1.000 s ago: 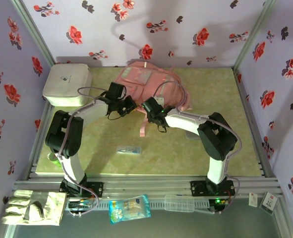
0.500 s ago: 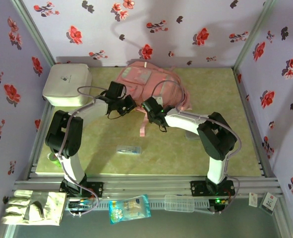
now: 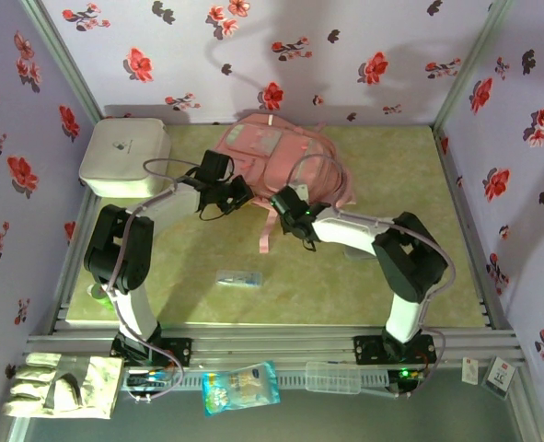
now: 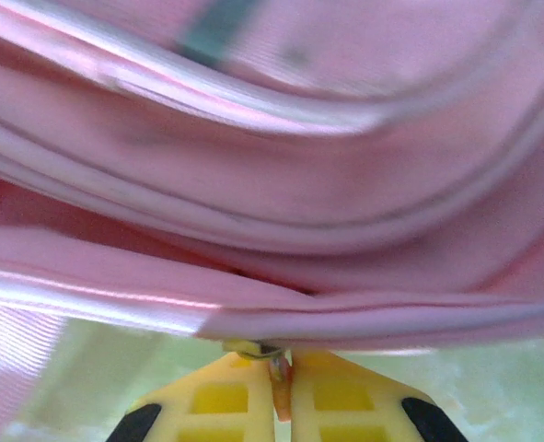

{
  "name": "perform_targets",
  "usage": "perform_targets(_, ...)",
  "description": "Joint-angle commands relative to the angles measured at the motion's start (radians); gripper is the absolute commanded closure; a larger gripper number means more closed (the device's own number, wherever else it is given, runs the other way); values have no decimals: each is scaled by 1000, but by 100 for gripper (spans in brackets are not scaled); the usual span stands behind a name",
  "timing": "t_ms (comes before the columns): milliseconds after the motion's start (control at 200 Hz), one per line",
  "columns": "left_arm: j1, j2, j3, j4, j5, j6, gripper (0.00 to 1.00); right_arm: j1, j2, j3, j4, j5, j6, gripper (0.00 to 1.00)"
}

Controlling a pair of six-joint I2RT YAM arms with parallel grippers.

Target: Pack books, pencil case, and school supplies into a backpack

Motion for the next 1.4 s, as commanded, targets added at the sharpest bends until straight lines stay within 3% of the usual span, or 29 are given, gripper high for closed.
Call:
perform_targets(0, 47, -19, 32, 11, -42, 53, 100, -77, -71, -80, -15, 38, 74, 91)
perform_targets(235, 65, -11, 24, 7, -47, 67, 100, -110, -84, -81, -8, -35, 29, 89)
perform_targets(455, 64, -11, 30, -2, -44, 73, 100, -110, -30, -21, 7, -185, -62, 80)
perform_targets(740, 64, -12, 35, -9, -40, 78, 100, -110, 15, 22, 9, -177, -105, 75)
perform_targets(980, 67, -5, 42, -19, -40, 91, 100, -110, -16, -6, 20, -113, -112, 89)
perform_targets(1150, 87, 8, 48, -25, -48, 108, 100, -132, -66, -74, 39, -65, -109, 90)
perform_targets(1255, 95, 26, 68, -36, -52, 140, 100, -171, -83, -97, 45, -101, -94, 90)
perform_targets(1395, 100, 59, 106, -60, -56, 189, 100, -167, -81, -69, 39, -259, -126, 91)
